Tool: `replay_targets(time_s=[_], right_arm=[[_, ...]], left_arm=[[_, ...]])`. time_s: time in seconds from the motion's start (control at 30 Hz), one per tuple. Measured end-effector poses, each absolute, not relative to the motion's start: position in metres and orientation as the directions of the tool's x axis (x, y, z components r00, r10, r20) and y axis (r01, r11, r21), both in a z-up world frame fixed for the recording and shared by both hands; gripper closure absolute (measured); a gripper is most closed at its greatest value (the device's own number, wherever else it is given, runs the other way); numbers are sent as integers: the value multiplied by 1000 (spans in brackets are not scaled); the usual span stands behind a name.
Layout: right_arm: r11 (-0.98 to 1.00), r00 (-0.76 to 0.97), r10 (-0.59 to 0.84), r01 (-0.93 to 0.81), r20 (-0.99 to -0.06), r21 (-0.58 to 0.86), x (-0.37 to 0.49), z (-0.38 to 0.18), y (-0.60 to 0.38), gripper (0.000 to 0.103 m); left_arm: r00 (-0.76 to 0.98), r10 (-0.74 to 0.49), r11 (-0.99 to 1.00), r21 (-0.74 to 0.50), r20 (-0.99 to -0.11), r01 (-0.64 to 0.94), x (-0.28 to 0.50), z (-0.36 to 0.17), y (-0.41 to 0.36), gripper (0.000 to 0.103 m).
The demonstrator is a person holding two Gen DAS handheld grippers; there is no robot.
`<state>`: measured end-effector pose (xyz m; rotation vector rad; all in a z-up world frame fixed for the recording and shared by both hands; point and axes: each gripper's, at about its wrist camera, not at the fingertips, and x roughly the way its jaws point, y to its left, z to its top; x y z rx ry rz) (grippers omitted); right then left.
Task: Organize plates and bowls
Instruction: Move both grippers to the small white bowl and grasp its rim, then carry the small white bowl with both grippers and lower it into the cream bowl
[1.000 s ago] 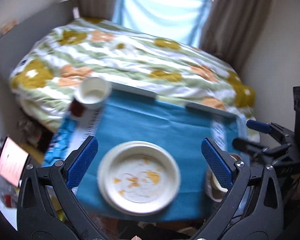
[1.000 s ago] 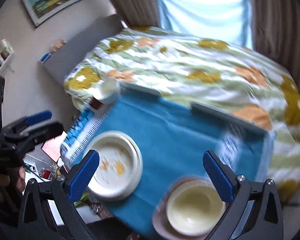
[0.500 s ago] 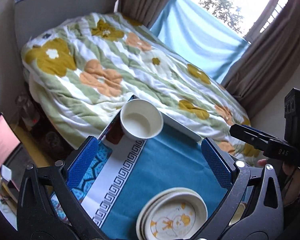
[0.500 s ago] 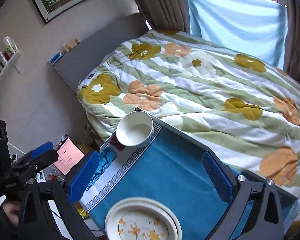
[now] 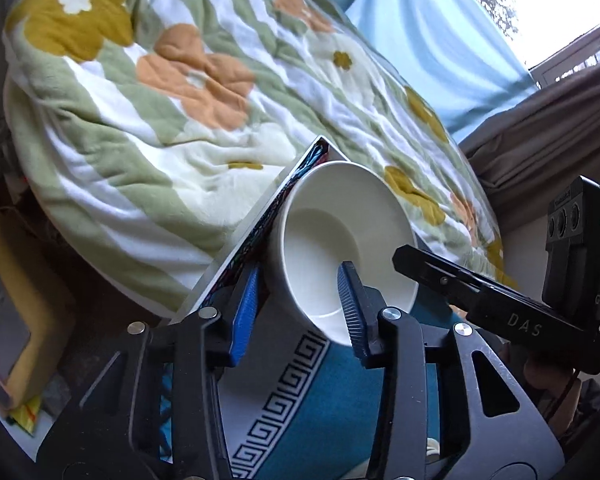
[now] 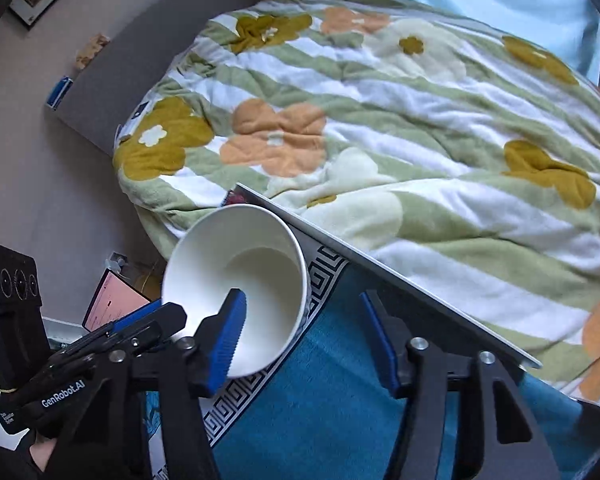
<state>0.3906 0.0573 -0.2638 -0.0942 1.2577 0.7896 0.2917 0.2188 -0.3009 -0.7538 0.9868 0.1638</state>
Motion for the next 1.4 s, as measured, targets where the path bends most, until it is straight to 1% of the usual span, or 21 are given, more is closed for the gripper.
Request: replay_targets(time_s=[0.07,0.1,0.17,0.2,0.23,0.3,0.67,0.93,1.13,1.23,1.4], right_arm=[[738,74,475,-576,-877,352,392,-270,62,64],[739,67,473,-574,-878,354,393,-273,64,68],[740,65,473,-570,-878,357,395,-276,69,68],[740,64,474,-569,-878,358,396,-278,71,72],[742,61,469,-568,-881,356,396,-280,73,80],[747,48,464,-558,-885,361,395,-285,74,89],[784,51,451,-499,-891,368,389,-285,62,90],[806,88,447,-472,-890,358,365,-246,20,90],[820,148,463,-445,-874,360,329,-199,-49,90],[834,177,472,-405,-863,374,306,-179,-97,90],[854,235,458,-384,-857,351,261,-155,-180,90]], left_arm=[[552,-209,745,-497,-807,-446,298,-307,221,71],[547,-212,746,-496,-810,-445,299,-308,222,76],[534,-205,758,-478,-820,-444,303,-310,224,80],[526,-196,766,-464,-827,-445,304,-311,224,84],[527,-194,771,-461,-827,-439,304,-312,224,85],[528,-192,778,-456,-828,-433,304,-311,224,85],[499,-185,817,-415,-846,-400,302,-291,207,85],[499,-200,856,-398,-843,-330,287,-247,164,85],[521,-222,893,-386,-824,-231,257,-197,92,85],[530,-238,903,-387,-814,-188,237,-180,47,85],[525,-265,912,-387,-809,-136,205,-164,-31,85]])
